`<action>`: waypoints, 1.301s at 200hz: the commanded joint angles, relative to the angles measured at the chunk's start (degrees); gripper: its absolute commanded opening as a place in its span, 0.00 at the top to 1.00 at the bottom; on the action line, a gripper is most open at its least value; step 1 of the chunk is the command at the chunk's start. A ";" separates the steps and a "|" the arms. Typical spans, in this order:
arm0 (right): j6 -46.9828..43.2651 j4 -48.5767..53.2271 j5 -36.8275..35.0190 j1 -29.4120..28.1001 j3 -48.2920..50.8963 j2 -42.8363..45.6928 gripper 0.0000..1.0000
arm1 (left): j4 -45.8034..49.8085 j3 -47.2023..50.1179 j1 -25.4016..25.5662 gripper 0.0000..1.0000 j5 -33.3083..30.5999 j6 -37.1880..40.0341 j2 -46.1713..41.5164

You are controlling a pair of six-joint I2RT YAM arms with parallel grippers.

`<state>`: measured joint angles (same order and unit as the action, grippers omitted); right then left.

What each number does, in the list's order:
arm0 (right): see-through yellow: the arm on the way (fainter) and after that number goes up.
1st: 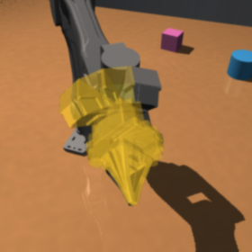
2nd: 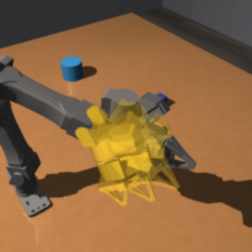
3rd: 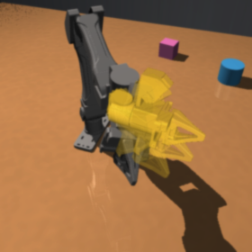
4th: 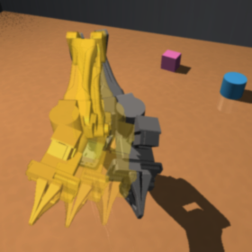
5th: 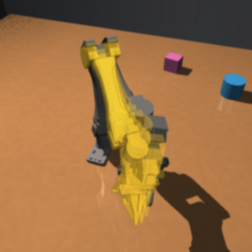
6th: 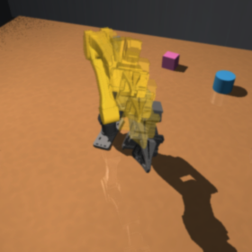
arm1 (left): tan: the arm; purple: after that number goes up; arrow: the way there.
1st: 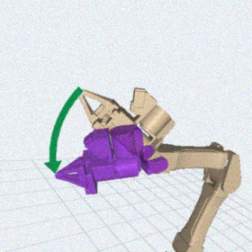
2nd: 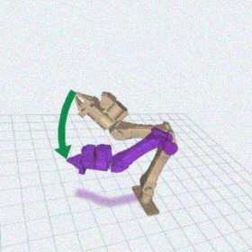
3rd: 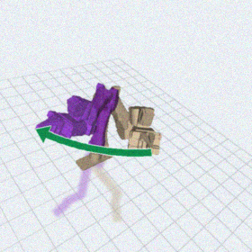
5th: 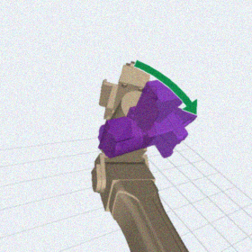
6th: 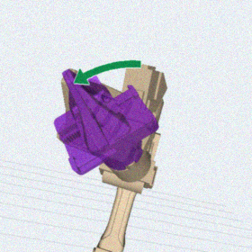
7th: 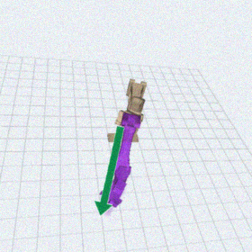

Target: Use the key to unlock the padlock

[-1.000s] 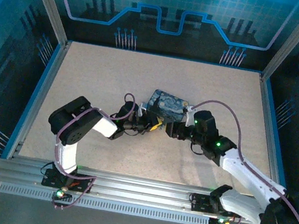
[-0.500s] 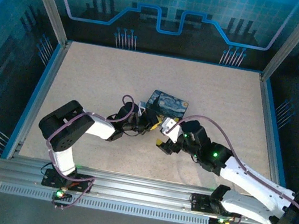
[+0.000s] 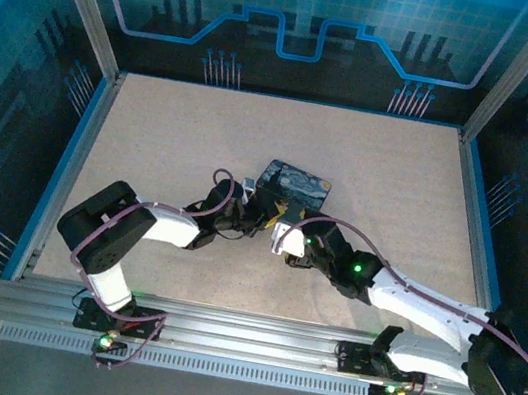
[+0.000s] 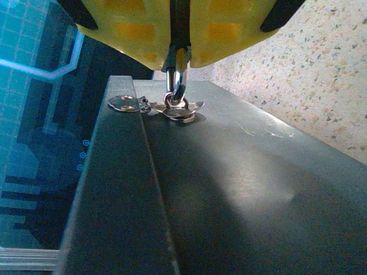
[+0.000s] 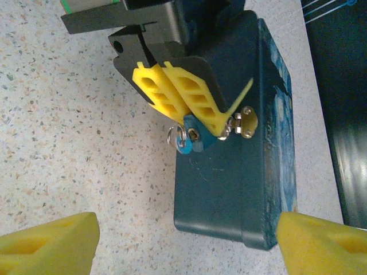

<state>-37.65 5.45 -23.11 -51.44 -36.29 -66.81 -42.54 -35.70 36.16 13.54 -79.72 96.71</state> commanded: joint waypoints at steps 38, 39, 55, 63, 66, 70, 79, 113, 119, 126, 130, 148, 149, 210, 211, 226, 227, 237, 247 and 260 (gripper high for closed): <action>-0.57 -7.36 4.82 1.51 0.18 -4.84 0.34 | 0.24 0.20 0.75 1.00 -1.03 -2.39 -3.17; -0.58 -7.42 4.91 1.60 0.18 -4.92 0.35 | 0.21 0.20 0.75 1.00 -1.05 -2.42 -3.13; -0.94 -8.51 5.78 2.11 -0.14 -6.09 0.38 | 0.11 0.10 0.88 1.00 -1.03 -2.73 -3.22; -1.16 -9.03 5.95 2.42 -0.24 -6.67 0.40 | 0.10 0.02 0.99 1.00 -1.09 -2.86 -3.35; -1.19 -9.20 6.09 2.61 -0.29 -6.80 0.41 | 0.07 0.02 1.00 1.00 -1.12 -2.77 -3.36; -1.19 -9.42 6.15 2.77 -0.35 -7.02 0.42 | 0.18 0.03 1.01 1.00 -1.12 -2.81 -3.43; -1.25 -10.08 6.15 3.11 -0.58 -7.58 0.43 | 0.18 0.02 1.09 1.00 -1.16 -2.79 -3.50; -1.64 -10.65 6.59 3.68 -1.49 -9.43 0.49 | 0.20 0.02 1.10 1.00 -1.16 -2.72 -3.54; -1.79 -10.64 6.51 3.76 -1.53 -9.77 0.50 | 0.23 0.02 1.10 1.00 -1.22 -2.80 -3.54; -1.78 -10.88 6.37 3.80 -1.59 -10.06 0.52 | 0.12 0.02 1.08 1.00 -1.19 -2.79 -3.50; -1.74 -11.07 6.30 3.81 -1.56 -10.23 0.52 | 0.10 0.03 1.08 1.00 -1.17 -2.72 -3.44; -1.67 -11.62 6.32 3.93 -1.72 -10.68 0.56 | 0.21 -0.07 1.10 1.00 -1.12 -2.72 -3.45; -1.66 -11.70 6.33 3.87 -1.74 -10.70 0.56 | 0.24 -0.07 1.10 1.00 -1.14 -2.76 -3.45; -1.89 -12.18 5.39 3.81 -2.60 -10.73 0.59 | 0.21 -0.07 1.06 1.00 -1.06 -2.88 -2.97; -1.90 -12.20 5.37 3.81 -2.53 -10.68 0.59 | 0.24 -0.07 1.08 1.00 -1.06 -2.89 -2.95; -2.05 -12.05 4.93 3.83 -2.65 -10.27 0.59 | 0.26 -0.15 1.09 1.00 -1.01 -2.95 -2.76; -2.02 -12.05 4.93 3.82 -2.65 -10.23 0.59 | 0.22 -0.15 1.05 1.00 -1.04 -3.01 -2.76; -1.99 -11.89 4.89 3.73 -2.63 -9.93 0.59 | 0.10 -0.16 1.10 1.00 -1.03 -2.94 -2.69; -1.95 -11.62 5.08 3.67 -2.72 -9.75 0.59 | 0.10 -0.15 1.04 1.00 -1.01 -2.95 -2.66; -1.82 -11.41 5.18 3.46 -2.77 -9.79 0.63 | 0.09 -0.16 1.08 1.00 -1.06 -2.99 -2.53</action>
<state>-39.20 -5.19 -17.61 -48.21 -37.26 -77.28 -42.22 -35.70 36.93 12.86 -81.17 95.07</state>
